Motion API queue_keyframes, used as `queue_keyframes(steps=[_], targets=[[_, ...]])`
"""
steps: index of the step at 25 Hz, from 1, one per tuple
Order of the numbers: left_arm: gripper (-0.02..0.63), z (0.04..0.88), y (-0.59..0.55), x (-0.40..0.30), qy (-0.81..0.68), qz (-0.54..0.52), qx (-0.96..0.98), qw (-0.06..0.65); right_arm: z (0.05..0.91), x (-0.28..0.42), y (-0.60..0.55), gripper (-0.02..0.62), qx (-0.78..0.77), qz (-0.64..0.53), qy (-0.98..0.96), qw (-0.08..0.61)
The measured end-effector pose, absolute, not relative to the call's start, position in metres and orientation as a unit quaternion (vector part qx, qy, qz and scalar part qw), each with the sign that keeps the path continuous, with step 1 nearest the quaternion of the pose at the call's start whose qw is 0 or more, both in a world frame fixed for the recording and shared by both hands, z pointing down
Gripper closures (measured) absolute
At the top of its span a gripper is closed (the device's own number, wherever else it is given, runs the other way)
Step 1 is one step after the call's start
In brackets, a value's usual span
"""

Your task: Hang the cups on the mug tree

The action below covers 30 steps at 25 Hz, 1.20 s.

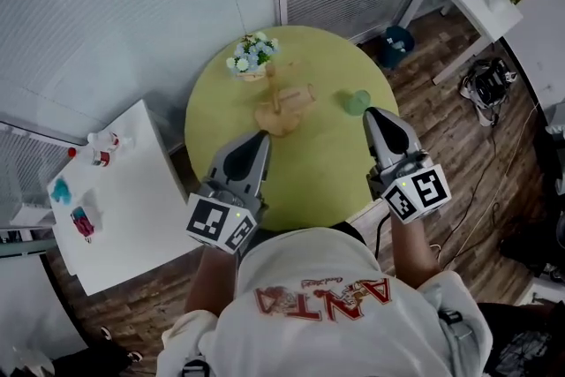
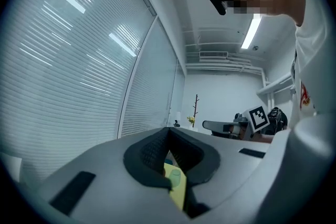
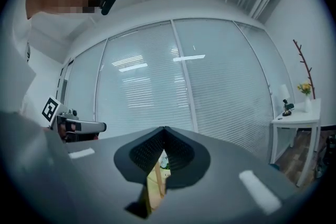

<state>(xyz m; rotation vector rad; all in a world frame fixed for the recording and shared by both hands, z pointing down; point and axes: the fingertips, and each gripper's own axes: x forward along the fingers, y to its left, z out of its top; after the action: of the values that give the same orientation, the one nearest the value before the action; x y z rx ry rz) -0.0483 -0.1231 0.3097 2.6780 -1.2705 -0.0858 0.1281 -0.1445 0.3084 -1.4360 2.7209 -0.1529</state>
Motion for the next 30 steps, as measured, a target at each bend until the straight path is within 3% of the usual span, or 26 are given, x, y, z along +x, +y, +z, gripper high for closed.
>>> queue_keyframes(steps=[18,28,30], targets=[[0.597,0.305,-0.120,-0.057,-0.444,-0.039,0.891,0.088,0.307,0.119,-0.151,0.593,-0.442,-0.058,0.895,0.030],[0.598,0.321,-0.129,-0.044,-0.441,-0.022,0.891,0.103,0.351,0.174,-0.190,0.591,-0.505,-0.099,0.858,0.000],[0.598,0.326,-0.132,-0.040,-0.441,-0.017,0.891,0.108,0.372,0.183,-0.202,0.567,-0.510,-0.115,0.852,-0.021]])
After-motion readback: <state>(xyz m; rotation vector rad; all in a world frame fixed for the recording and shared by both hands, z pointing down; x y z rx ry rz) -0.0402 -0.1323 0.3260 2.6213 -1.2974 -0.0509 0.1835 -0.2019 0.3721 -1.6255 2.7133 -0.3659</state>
